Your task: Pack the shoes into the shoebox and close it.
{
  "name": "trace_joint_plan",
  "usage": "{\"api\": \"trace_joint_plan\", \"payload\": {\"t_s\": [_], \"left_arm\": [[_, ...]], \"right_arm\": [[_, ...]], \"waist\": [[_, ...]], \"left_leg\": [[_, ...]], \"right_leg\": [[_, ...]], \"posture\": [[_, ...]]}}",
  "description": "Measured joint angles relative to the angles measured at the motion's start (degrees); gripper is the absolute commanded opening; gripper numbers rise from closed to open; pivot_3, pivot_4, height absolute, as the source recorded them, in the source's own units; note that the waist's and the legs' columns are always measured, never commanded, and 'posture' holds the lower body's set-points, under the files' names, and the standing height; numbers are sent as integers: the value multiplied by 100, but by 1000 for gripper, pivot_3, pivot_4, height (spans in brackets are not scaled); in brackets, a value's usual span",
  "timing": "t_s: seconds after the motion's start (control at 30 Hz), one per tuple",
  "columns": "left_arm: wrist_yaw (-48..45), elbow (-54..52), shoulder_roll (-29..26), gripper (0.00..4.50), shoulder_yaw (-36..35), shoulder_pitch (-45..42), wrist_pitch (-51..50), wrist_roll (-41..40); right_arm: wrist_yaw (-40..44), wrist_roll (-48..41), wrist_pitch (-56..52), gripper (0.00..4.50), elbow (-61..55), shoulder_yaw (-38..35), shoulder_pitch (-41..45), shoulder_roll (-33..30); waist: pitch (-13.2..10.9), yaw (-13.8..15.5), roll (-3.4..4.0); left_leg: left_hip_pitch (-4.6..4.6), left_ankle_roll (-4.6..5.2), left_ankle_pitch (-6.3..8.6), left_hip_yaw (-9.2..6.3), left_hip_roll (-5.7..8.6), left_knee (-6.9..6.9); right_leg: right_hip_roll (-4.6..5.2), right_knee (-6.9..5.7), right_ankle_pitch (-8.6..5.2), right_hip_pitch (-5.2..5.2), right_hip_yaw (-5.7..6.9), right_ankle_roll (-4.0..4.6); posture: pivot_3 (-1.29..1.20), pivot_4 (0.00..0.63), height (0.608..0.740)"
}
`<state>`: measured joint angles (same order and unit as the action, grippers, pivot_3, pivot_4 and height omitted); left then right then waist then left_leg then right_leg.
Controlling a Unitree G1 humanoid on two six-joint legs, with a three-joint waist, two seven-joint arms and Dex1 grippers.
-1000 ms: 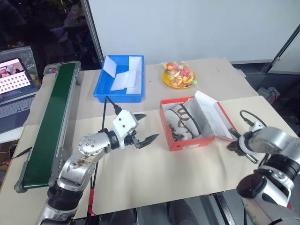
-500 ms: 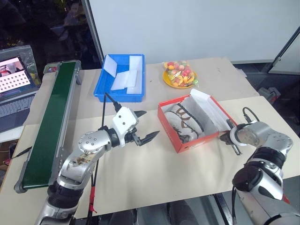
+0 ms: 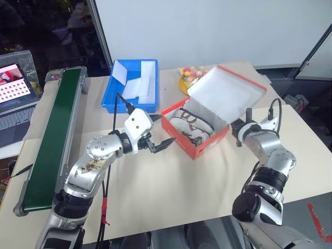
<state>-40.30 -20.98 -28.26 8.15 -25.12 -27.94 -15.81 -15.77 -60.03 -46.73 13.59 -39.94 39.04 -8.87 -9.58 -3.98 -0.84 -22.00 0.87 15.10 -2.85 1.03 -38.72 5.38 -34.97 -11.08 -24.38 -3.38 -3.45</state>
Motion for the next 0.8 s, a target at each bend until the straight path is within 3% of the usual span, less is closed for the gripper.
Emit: {"api": "trace_joint_plan", "payload": {"t_s": [0.17, 0.3, 0.43, 0.57, 0.8], "left_arm": [[-37, 110, 22, 4500, 18, -26, 35, 3], [-45, 122, 39, 4500, 59, -34, 40, 3], [-44, 122, 17, 4500, 53, -32, 39, 2], [-27, 81, 6, 4500, 37, 26, 38, 2], [149, -63, -133, 4500, -260, 328, 22, 3]], "right_arm": [[1518, 260, -139, 34, -1067, 1183, -465, -585], [3205, 501, -489, 34, -2402, 2695, -805, -1765], [4214, 896, -713, 34, -2953, 3719, -985, -2657], [4393, 1095, -752, 34, -2907, 3900, -943, -2654], [3510, 2151, -1398, 34, -1912, 4691, -319, -1987]], "waist": [[-2, 2, 2], [-2, 15, 3], [-5, 83, -5], [-6, 137, -8], [-7, 165, -9]], "left_leg": [[1, 0, 1, 0, 0, -1], [5, 1, 2, -2, 1, -2], [4, 1, 2, -4, 2, -8], [5, 1, 2, -3, 2, -11], [8, 0, 1, -3, 1, -8]], "right_leg": [[0, -1, -1, -1, 0, -1], [-1, 1, -2, 1, 0, -4], [1, 8, -3, 5, 3, -5], [1, 8, -3, 2, 0, -5], [0, -2, -3, -4, -3, -2]], "posture": [[0, 150, 740], [0, 150, 740], [0, 150, 740], [0, 150, 740], [0, 150, 740]]}}
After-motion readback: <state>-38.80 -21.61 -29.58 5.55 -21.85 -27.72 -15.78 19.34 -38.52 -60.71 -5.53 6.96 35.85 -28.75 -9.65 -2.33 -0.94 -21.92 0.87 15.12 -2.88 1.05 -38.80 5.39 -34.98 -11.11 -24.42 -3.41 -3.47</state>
